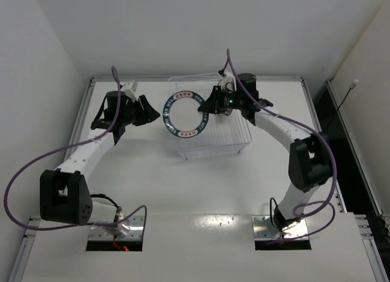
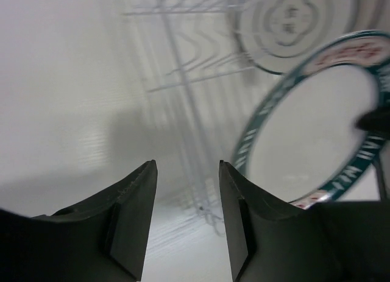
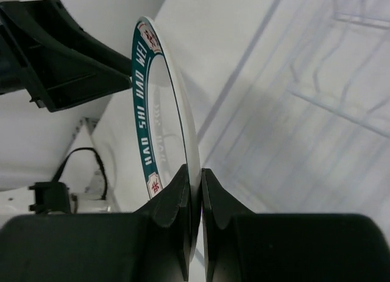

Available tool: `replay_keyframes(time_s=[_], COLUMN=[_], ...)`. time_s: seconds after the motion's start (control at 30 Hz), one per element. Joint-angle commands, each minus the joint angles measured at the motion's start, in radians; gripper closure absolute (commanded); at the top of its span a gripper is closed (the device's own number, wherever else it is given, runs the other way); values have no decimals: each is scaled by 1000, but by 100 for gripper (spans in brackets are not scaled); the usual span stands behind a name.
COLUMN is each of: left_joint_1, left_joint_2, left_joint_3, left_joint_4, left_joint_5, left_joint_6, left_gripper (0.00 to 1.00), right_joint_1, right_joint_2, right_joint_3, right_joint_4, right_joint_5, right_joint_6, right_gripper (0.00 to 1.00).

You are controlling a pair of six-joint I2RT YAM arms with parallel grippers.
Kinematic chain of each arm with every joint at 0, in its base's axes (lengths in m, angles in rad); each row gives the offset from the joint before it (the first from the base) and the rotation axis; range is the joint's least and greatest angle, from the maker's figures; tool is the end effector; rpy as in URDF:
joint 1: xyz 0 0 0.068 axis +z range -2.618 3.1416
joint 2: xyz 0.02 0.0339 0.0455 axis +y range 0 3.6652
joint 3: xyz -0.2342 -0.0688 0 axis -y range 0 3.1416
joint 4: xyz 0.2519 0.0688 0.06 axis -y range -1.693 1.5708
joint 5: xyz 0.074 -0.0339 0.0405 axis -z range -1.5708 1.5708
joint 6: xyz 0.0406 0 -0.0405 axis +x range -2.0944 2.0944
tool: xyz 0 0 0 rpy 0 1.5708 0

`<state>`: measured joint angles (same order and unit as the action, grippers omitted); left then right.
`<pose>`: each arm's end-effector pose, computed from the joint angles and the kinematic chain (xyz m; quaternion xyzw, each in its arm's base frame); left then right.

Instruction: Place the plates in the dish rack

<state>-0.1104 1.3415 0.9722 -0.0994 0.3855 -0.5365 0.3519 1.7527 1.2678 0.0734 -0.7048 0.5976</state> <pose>0.3193 -0.0508 0.2562 -0.0788 0.8385 -0.3181 0.4354 0.3752 0.1658 0.2375 -0.0914 0.8025 0.4918 0.3252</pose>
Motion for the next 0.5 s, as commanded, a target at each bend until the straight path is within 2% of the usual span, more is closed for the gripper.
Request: replay_keyframes(time_s=[0.0,0.2,0.33,0.47], left_joint_1=[17,17,17,17], left_joint_2=[35,65,74,74], left_joint_3=[37,68,68,77], left_joint_4=[-147,-203,-203,-224], left_joint_5=[-220,-333,-343,-387], left_joint_6=[15,4,4,-5], left_gripper=[58,58,57,57], right_joint_1=[-22,-13,-13,76], right_joint_2=[-91,-91,-102,-102], right_joint_3=[111,183,163,179], right_joint_4=[-138,-294,-313,-418], right_joint_5=[172,384,493,841], right_joint_6=[-155,-219,-219,-246], right_gripper=[100,100,100,100])
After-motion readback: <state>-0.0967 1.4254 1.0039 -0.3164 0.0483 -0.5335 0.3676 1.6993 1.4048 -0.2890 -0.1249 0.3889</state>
